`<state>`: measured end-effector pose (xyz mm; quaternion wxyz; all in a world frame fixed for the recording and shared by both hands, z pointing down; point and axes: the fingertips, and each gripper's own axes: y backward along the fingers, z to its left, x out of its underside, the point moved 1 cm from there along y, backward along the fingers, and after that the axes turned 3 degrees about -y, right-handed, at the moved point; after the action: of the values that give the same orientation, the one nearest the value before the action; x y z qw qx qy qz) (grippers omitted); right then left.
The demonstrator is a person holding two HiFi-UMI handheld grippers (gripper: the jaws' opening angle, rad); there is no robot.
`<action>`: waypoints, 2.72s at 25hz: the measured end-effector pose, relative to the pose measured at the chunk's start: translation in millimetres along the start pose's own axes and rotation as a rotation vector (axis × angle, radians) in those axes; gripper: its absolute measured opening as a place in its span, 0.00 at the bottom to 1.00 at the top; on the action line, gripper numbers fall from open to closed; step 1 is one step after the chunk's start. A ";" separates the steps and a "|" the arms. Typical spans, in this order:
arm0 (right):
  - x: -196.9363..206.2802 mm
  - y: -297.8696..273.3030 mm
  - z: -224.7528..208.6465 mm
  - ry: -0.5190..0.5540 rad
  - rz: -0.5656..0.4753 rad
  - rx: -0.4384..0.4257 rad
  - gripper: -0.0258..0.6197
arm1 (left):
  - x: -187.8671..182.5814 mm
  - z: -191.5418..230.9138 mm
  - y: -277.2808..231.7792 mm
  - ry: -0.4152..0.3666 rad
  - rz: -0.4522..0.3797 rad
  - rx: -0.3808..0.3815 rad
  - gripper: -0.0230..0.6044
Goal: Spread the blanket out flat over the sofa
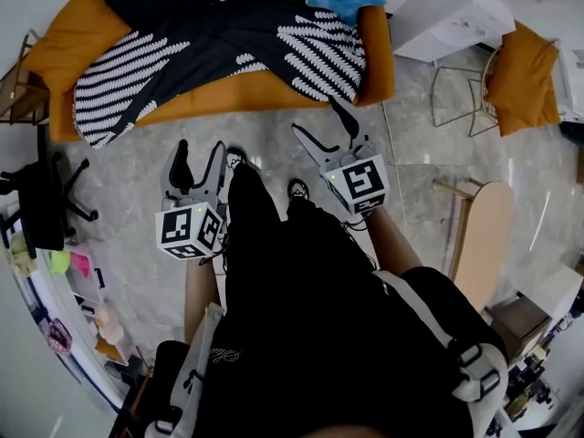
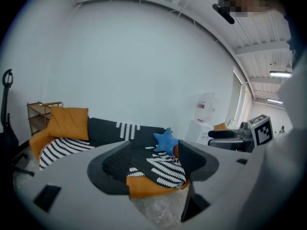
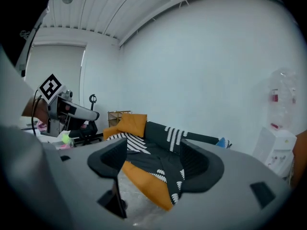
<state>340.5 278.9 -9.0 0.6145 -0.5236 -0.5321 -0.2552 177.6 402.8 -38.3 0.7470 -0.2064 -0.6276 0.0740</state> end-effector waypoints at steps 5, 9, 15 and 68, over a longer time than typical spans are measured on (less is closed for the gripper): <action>-16.1 -55.2 -22.0 -0.014 0.000 0.067 0.57 | -26.4 49.6 -56.2 -0.020 -0.002 0.053 0.50; -24.4 -100.9 -23.7 -0.034 0.032 0.109 0.57 | -40.4 93.7 -95.4 -0.040 0.031 0.110 0.50; -14.4 -166.4 -18.8 -0.068 0.107 0.143 0.57 | -29.2 158.8 -140.3 -0.052 0.096 0.156 0.50; 360.1 -462.1 -145.7 -0.356 0.646 0.101 0.57 | 298.0 352.1 -501.6 -0.054 0.669 0.109 0.50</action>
<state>103.7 84.6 511.3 0.5863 -0.6696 -0.4499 0.0736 -177.8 135.4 478.1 0.6745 -0.3588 -0.5396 0.3539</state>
